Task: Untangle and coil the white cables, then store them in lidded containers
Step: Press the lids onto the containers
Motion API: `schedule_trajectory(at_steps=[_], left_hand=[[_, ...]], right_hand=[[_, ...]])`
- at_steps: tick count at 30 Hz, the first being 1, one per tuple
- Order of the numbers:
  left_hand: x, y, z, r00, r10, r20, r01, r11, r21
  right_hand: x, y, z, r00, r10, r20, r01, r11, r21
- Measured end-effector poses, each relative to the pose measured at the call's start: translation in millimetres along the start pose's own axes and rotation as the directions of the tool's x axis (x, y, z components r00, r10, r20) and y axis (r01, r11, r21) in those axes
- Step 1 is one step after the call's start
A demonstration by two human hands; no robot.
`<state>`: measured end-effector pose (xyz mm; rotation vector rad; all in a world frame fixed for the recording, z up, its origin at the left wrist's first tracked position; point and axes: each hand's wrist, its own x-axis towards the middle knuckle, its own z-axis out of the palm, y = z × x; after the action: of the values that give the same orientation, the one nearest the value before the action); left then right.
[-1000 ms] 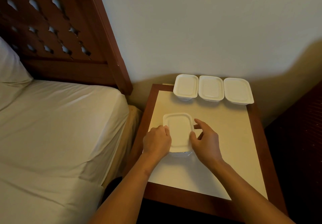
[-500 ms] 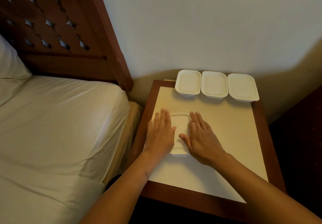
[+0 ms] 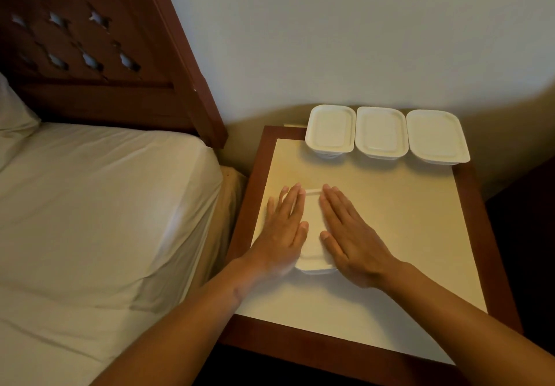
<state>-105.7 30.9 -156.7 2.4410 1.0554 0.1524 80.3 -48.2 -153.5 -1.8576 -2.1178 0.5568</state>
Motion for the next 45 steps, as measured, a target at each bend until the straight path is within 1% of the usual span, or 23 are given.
schedule_trajectory(at_steps=[2,4,5,6,7,9,10,11,12,14,17,20,22,24,27,30,33,35,42,45], left_hand=[[-1,1,-2,1.000,-0.024,0.005,0.024,0.995,0.098],[-1,5,-7,0.998,-0.064,0.011,0.059,0.967,0.249],[-3,9,-11,0.997,-0.079,-0.019,0.081,0.945,0.315],[-5,14,-15,0.994,-0.072,-0.080,0.096,0.925,0.368],[-7,20,-18,0.988,-0.032,-0.148,0.088,0.915,0.394],[-15,27,-14,0.965,0.112,-0.239,-0.013,0.924,0.383],[-20,31,-11,0.964,0.147,-0.221,-0.061,0.933,0.356],[-26,36,-10,0.971,0.147,-0.187,-0.078,0.940,0.332],[-31,41,-10,0.982,0.116,-0.147,-0.064,0.947,0.315],[-32,46,-15,0.997,0.006,-0.071,0.017,0.950,0.311],[-18,41,-29,0.991,-0.135,0.017,0.120,0.928,0.353],[10,18,-37,0.974,-0.228,0.009,0.209,0.909,0.360],[34,-3,-40,0.965,-0.260,-0.029,0.254,0.907,0.337],[62,-23,-47,0.960,-0.278,-0.038,0.275,0.905,0.323],[104,-45,-62,0.961,-0.274,-0.041,0.273,0.912,0.307],[137,-57,-71,0.967,-0.256,-0.021,0.250,0.924,0.289],[158,-58,-73,0.975,-0.222,-0.021,0.218,0.925,0.312],[167,-60,-72,0.979,-0.202,-0.029,0.200,0.925,0.322],[183,-66,-70,0.989,-0.148,-0.022,0.144,0.897,0.418],[187,-59,-68,0.989,-0.147,-0.019,0.142,0.901,0.411]], right_hand=[[0,0,1,1.000,0.005,-0.020,-0.004,1.000,0.023],[0,-1,0,1.000,0.015,-0.013,-0.014,1.000,0.022],[-1,-2,-1,1.000,0.021,-0.003,-0.021,0.999,0.028],[-1,-3,-3,0.999,0.032,0.004,-0.032,0.998,0.056],[-1,-4,-4,0.999,0.048,0.007,-0.049,0.992,0.114],[-2,-7,-8,0.992,0.121,-0.022,-0.110,0.950,0.292],[-1,-7,-11,0.982,0.180,-0.057,-0.146,0.917,0.372],[-1,-6,-15,0.964,0.247,-0.096,-0.183,0.884,0.430],[1,-4,-22,0.941,0.311,-0.135,-0.216,0.857,0.467],[6,5,-39,0.892,0.405,-0.203,-0.267,0.831,0.488],[14,26,-62,0.839,0.465,-0.281,-0.334,0.850,0.408],[25,51,-79,0.809,0.496,-0.315,-0.427,0.864,0.266],[33,67,-87,0.791,0.521,-0.321,-0.501,0.852,0.150],[41,85,-93,0.768,0.559,-0.312,-0.576,0.816,0.045],[50,115,-99,0.745,0.608,-0.276,-0.647,0.759,-0.075],[55,144,-106,0.753,0.613,-0.239,-0.651,0.747,-0.136],[61,160,-109,0.793,0.588,-0.158,-0.608,0.773,-0.179],[65,165,-107,0.813,0.568,-0.130,-0.582,0.787,-0.204],[68,170,-106,0.840,0.530,-0.119,-0.543,0.813,-0.208],[71,170,-106,0.840,0.530,-0.114,-0.542,0.813,-0.211]])
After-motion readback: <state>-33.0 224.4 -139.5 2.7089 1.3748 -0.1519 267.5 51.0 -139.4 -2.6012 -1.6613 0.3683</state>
